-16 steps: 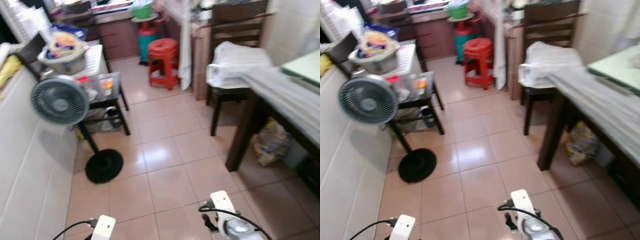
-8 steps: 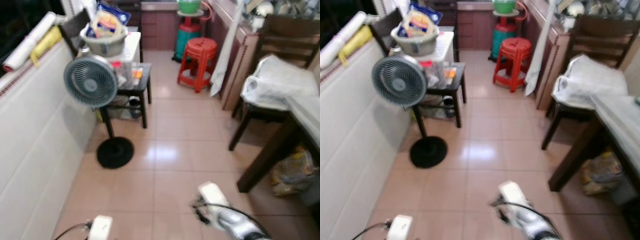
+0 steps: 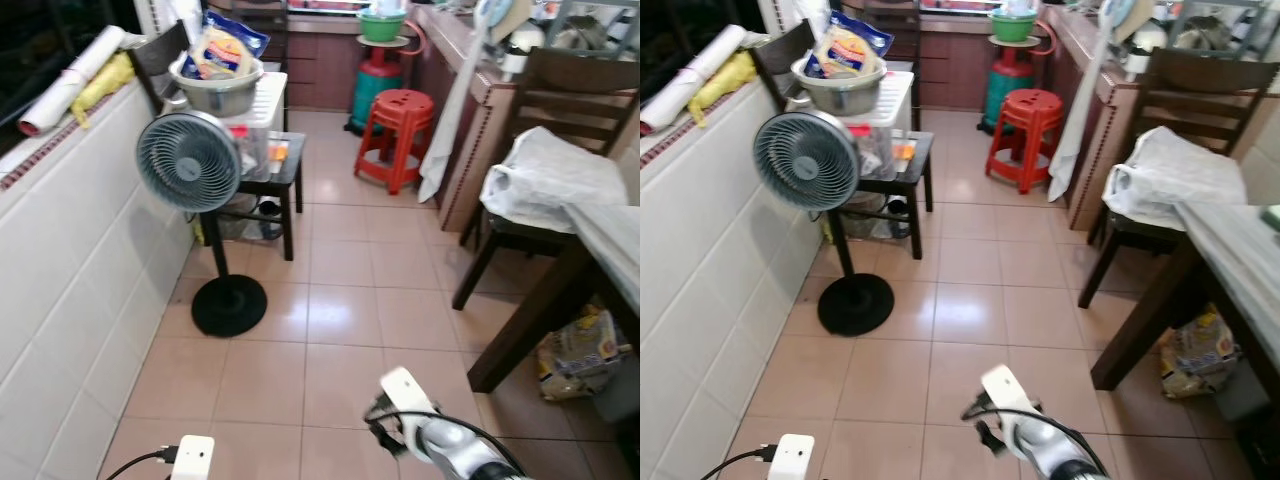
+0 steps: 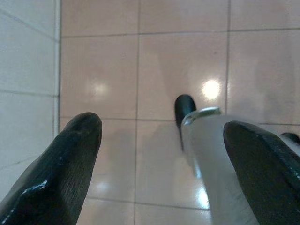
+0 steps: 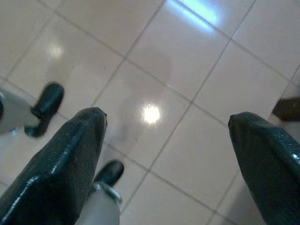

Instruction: Setting the table

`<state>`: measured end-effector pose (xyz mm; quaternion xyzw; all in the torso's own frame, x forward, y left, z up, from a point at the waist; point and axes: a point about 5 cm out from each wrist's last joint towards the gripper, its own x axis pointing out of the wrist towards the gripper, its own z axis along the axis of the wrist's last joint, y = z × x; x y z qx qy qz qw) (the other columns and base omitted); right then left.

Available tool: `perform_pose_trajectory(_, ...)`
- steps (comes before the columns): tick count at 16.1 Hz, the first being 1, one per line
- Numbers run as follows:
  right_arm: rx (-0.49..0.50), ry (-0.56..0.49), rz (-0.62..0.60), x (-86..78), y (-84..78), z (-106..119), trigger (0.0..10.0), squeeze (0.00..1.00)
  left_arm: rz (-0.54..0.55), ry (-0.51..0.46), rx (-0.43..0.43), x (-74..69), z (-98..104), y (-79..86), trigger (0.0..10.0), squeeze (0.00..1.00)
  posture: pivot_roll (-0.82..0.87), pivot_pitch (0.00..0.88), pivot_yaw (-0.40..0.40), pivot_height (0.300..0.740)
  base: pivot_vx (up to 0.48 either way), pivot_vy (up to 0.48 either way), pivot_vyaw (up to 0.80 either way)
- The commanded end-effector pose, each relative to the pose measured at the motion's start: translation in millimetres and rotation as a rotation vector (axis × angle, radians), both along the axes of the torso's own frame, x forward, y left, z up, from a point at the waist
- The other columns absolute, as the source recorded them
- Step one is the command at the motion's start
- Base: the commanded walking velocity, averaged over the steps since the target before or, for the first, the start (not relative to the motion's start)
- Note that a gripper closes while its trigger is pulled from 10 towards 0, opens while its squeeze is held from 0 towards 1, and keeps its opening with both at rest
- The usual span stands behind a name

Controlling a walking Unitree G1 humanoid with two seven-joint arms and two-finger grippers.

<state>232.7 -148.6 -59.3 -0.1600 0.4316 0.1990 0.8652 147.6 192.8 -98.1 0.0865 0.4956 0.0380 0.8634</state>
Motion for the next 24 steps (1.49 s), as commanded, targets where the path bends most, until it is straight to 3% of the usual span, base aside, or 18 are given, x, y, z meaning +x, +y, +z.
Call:
perform_pose_trajectory(1,-0.002,-0.006,0.008,2.4,0.3,1.6,10.0,0.0,-0.006,0.004,0.007,0.4,0.4,2.6,10.0,0.0,0.08,0.0,-0.035,0.74,0.0,0.0,0.0)
perform_pose_trajectory(6,-0.024,-0.001,0.01,3.0,0.1,1.6,10.0,0.0,-0.064,-0.017,0.016,21.0,7.5,-2.1,10.0,0.0,0.05,0.001,-0.016,0.74,0.0,0.0,0.0)
perform_pose_trajectory(20,-0.024,-0.008,0.01,2.0,3.2,0.9,10.0,0.0,-0.106,-0.016,0.045,21.1,8.0,0.5,10.0,0.0,0.03,0.0,0.015,0.74,0.0,0.43,0.0)
perform_pose_trajectory(24,-0.024,-0.01,0.009,1.9,3.9,0.8,10.0,0.0,-0.141,-0.018,0.032,22.0,8.4,-0.1,10.0,0.0,0.02,0.0,0.016,0.74,0.0,0.0,0.0)
